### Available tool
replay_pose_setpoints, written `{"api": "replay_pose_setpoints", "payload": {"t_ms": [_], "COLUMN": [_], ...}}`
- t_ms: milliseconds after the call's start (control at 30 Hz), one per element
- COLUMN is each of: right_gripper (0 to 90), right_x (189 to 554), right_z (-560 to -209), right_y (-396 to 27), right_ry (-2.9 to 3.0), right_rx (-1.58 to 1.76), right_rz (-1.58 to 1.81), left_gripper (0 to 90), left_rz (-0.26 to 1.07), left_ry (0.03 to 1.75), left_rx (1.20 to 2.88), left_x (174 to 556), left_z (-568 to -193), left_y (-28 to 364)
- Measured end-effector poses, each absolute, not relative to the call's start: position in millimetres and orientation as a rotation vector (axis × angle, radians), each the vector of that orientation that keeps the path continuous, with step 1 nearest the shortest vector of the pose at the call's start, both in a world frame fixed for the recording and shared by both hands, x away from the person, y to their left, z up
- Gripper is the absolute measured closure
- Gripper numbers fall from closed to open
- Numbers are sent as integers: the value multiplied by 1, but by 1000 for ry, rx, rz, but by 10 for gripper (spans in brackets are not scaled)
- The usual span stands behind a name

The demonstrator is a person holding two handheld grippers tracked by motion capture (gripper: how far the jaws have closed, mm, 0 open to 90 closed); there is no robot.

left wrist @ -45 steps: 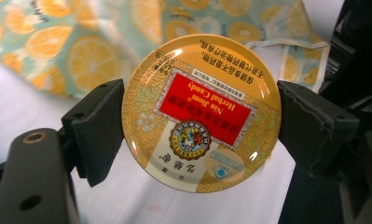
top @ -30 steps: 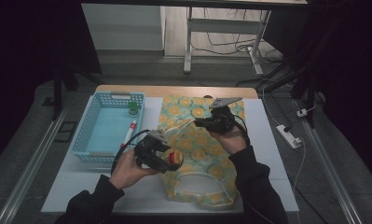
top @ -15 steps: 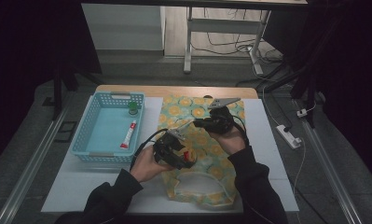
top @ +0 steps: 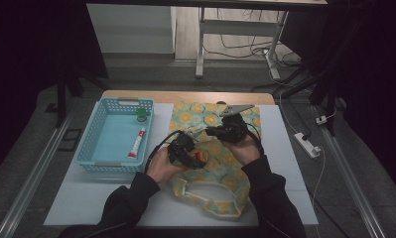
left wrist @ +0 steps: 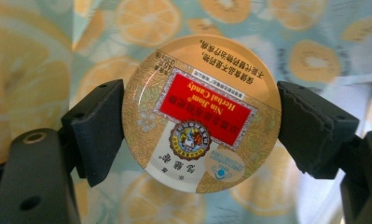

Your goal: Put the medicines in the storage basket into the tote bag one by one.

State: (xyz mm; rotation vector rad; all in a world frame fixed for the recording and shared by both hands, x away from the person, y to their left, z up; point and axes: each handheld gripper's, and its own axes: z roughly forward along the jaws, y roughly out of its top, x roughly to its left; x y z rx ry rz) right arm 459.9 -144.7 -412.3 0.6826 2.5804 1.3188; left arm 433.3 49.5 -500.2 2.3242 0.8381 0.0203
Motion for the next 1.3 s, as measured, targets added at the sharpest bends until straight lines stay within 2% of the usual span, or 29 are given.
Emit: {"api": "replay_pose_setpoints", "payload": {"t_ms": [233, 1000, 1300], "right_gripper": [900, 900, 900], "right_x": [461, 466, 467], "right_z": [-414, -419, -419], "right_y": [-144, -149, -151], "right_ry": [2578, 2552, 2544], "right_rx": [694, 747, 749], "right_rz": [1310, 1298, 1303], "left_gripper": [201, 197, 156], "left_rz": [77, 72, 63], "left_ry": [879, 839, 855], "left_rx": [2339, 2287, 2252], "left_x": [447, 469, 463], "left_z": [-502, -519, -510], "left_y": [53, 36, 43]}}
